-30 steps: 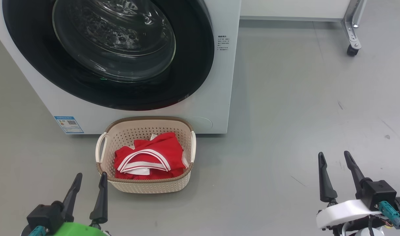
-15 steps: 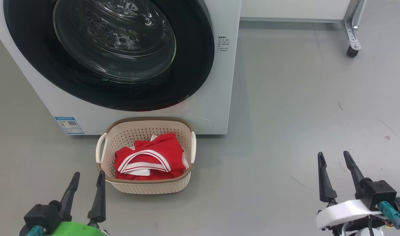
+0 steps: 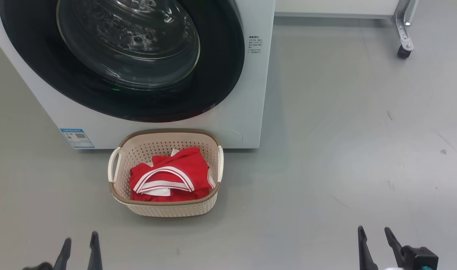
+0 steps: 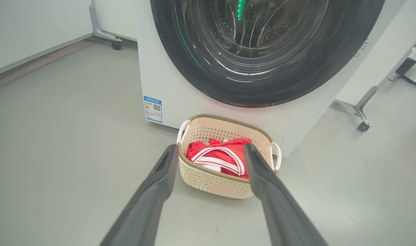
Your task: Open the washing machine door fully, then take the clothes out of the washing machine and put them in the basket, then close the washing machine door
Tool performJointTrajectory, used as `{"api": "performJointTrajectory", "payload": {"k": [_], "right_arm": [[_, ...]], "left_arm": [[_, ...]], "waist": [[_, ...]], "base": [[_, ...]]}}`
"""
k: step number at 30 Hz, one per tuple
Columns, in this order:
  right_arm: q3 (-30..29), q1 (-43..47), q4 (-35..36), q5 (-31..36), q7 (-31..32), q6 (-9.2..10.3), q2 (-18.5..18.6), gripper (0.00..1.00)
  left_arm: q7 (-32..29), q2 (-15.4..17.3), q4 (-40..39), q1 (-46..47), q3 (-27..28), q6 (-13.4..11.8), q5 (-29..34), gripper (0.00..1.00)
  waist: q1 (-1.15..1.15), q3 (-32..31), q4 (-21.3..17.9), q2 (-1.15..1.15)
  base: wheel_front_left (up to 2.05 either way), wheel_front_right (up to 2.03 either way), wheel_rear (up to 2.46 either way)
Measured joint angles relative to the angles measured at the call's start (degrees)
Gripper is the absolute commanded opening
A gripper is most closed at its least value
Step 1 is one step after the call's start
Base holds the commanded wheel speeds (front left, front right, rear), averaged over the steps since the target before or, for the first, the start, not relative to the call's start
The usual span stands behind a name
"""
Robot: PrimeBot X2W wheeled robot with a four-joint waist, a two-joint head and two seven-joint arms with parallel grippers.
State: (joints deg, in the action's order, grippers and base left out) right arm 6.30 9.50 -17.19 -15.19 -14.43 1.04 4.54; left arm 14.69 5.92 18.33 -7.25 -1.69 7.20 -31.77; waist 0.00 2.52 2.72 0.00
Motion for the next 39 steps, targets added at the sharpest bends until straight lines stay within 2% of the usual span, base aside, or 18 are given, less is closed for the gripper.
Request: {"api": "performJointTrajectory", "payload": {"k": [3, 10, 11, 18, 23, 39], "right_arm": [[-1.2, 1.0, 1.5, -2.6, 0.0, 0.13, -1.9, 1.0], [-2.8, -3.8, 3.7, -1.6, 0.0, 0.13, -1.5, 1.0], [-3.0, -4.1, 3.8, -1.3, 0.0, 0.13, -1.5, 0.0], [-2.7, -2.6, 0.3, -1.4, 0.1, 0.11, -2.7, 0.0], [-2.8, -2.4, 0.2, -3.2, 0.5, 0.02, -2.8, 0.0], [-4.5, -3.4, 0.2, -16.0, 3.6, -1.07, -2.8, 0.0]], "left_arm": [[0.0, 0.6, -2.0, 0.0, -1.5, 0.0, 1.5, 1.0], [0.0, 1.7, -4.3, 2.2, -1.8, 0.0, 3.1, 1.0], [0.0, 1.6, -4.5, 2.4, -1.8, 0.0, 3.1, 0.0], [0.0, -0.9, -1.2, 1.3, -2.8, 0.0, 3.1, 0.0], [-0.5, -1.1, -1.1, 1.2, -2.8, 0.0, 1.2, 0.0], [-3.6, -1.4, -1.5, 1.4, -1.9, 0.0, -9.4, 0.0]], "waist": [[0.0, 0.9, 0.2, 0.0], [0.0, 2.3, 0.4, 0.0], [0.0, 2.3, 0.5, 0.0], [0.0, 2.3, 0.5, 0.0], [0.0, 2.1, 0.4, 0.0], [0.0, 1.3, -0.2, 0.0]], "base": [[0.0, 0.0, 0.0], [0.0, 0.0, 0.0], [0.0, 0.0, 0.0], [0.0, 0.0, 0.0], [0.0, 0.0, 0.0], [0.0, 0.0, 0.0]]}}
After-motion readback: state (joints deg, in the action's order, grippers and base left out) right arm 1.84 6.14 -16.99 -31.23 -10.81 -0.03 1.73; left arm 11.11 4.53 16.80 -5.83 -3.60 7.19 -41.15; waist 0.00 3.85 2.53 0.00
